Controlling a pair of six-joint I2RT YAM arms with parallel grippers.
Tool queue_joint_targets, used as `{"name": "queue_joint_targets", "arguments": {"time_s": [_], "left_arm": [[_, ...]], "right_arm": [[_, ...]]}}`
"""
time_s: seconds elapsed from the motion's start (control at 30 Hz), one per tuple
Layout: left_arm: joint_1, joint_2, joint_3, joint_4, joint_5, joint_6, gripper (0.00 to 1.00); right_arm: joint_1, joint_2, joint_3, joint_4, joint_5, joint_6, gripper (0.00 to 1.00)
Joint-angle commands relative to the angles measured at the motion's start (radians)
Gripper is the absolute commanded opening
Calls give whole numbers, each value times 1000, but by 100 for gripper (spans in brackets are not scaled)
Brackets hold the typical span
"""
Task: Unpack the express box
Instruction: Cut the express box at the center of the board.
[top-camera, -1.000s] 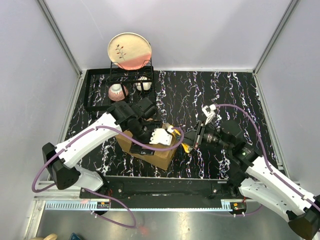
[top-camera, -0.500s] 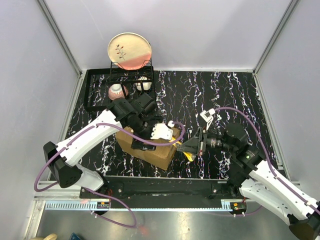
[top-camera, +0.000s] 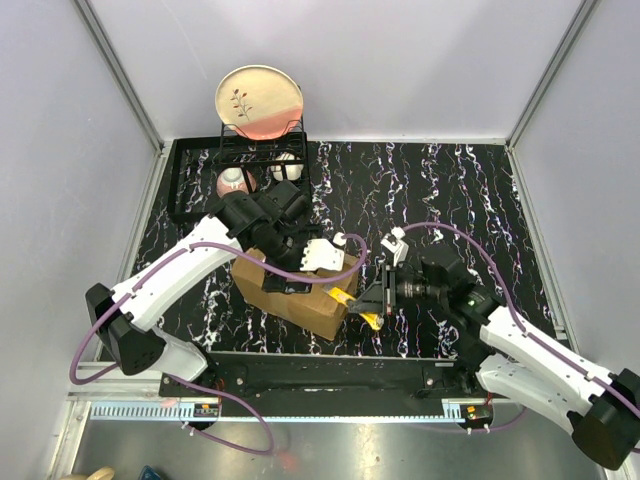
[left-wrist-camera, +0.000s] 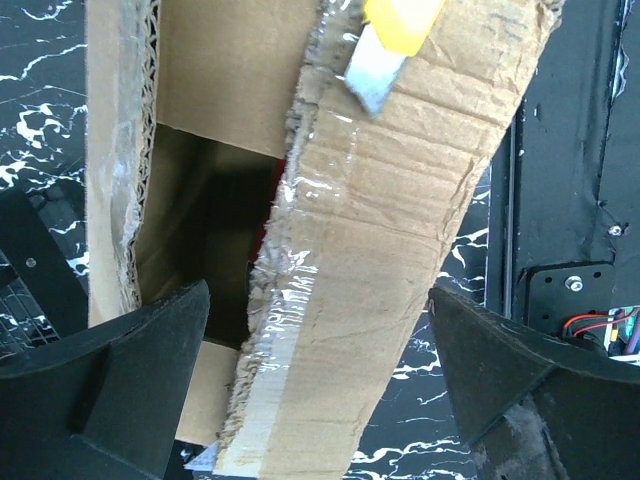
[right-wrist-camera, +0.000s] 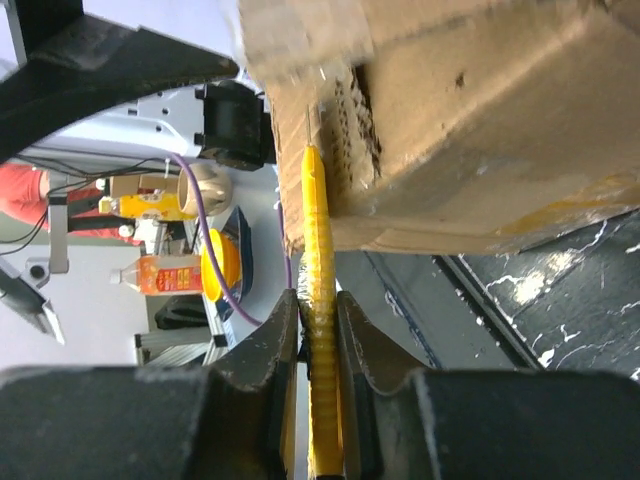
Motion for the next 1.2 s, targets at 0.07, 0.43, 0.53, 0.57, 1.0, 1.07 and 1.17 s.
{"name": "queue_joint_targets", "arguments": {"time_s": [0.07, 0.43, 0.53, 0.57, 1.0, 1.07, 1.17], "left_arm": [[1, -14, -23, 16, 39, 14, 99], [-16, -24, -46, 10, 61, 26, 99], [-33, -24, -57, 16, 62, 20, 99], [-41, -24, -62, 22, 62, 20, 99], [-62, 3, -68, 26, 39, 74, 99], [-62, 28, -57, -10, 53, 87, 99], [-62, 72, -34, -85, 95, 133, 99]], "right_arm": [[0, 66, 84, 56, 148, -46, 0], [-2, 42, 34, 283, 352, 8, 0], [0, 25, 9, 384, 360, 25, 0], [-2, 23, 5, 412, 361, 27, 0], [0, 68, 15, 408, 355, 28, 0], [-2, 69, 15, 403, 354, 33, 0], [0, 59, 8, 395, 357, 42, 0]]}}
